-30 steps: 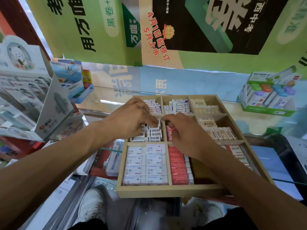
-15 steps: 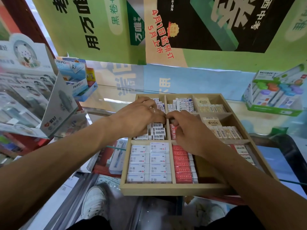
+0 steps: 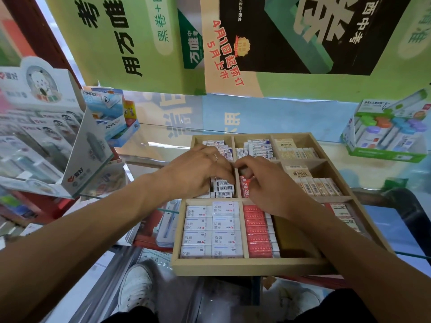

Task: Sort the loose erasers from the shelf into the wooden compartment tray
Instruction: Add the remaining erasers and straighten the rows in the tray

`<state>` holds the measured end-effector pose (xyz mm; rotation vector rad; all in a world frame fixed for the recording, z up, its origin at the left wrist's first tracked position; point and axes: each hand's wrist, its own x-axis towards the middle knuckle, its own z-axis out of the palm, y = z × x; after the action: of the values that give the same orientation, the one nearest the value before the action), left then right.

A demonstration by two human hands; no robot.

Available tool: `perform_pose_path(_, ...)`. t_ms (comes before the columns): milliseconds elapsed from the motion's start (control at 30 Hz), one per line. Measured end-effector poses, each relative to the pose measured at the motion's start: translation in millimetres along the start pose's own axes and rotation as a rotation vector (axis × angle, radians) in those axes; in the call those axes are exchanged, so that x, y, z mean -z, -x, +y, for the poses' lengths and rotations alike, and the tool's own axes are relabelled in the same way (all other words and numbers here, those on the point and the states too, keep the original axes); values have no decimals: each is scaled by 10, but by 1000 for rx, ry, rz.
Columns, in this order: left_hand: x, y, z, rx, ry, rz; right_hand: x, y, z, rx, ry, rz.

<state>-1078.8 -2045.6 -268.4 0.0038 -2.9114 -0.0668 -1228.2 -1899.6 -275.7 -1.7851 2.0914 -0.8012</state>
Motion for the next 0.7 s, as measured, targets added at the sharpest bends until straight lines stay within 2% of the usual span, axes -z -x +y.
perform_pose_path(267,18,35,-64,6,-96,-61,23,38,-7,-15,6,-4)
perform_pose_path(467,44,132,-78,2,-37,-35,34,34,-23,-6,-16,-1)
perform_pose_path(700,44,95,-27,45,-7,-98,-4,6,-32,-19,-25,23)
